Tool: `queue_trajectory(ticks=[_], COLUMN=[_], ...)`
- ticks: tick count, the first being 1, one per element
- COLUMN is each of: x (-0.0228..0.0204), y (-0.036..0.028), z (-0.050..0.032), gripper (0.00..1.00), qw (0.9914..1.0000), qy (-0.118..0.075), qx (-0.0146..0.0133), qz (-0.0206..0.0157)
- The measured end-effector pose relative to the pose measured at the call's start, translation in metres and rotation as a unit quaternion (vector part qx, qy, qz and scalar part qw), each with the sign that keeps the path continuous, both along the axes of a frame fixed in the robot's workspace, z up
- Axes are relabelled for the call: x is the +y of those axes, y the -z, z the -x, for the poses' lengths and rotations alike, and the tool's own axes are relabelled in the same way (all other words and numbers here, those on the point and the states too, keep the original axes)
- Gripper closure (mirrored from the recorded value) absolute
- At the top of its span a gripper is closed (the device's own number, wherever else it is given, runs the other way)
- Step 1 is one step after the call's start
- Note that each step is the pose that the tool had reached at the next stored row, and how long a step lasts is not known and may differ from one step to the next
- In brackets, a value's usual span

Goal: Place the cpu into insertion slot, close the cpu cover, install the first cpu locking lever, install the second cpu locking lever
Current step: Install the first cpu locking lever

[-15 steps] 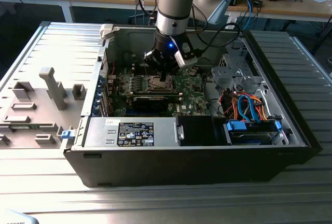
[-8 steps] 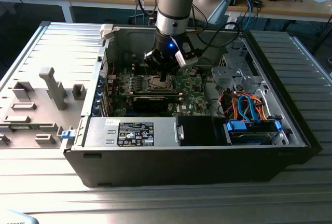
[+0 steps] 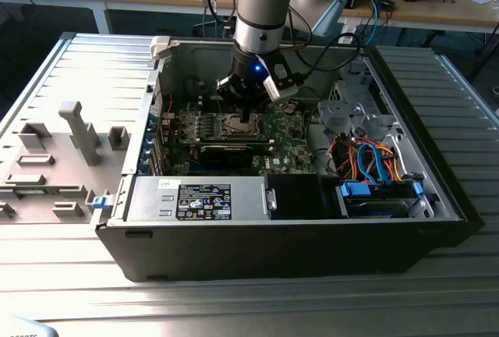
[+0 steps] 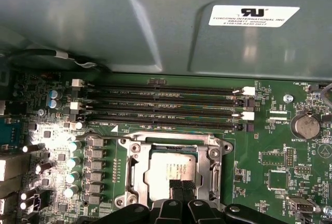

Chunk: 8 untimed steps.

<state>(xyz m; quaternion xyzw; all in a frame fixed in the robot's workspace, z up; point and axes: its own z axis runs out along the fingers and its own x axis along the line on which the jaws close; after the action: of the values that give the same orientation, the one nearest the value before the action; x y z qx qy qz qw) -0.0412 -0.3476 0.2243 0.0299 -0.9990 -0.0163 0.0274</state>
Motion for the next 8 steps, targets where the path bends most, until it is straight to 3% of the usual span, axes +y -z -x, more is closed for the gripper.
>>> queue_trajectory(ticks=[8], x=[0.0000], y=[0.0000], z=[0.0000], gripper=[0.89], qw=[0.99999], qy=[-0.004], qx=[0.0000], qz=[0.0000])
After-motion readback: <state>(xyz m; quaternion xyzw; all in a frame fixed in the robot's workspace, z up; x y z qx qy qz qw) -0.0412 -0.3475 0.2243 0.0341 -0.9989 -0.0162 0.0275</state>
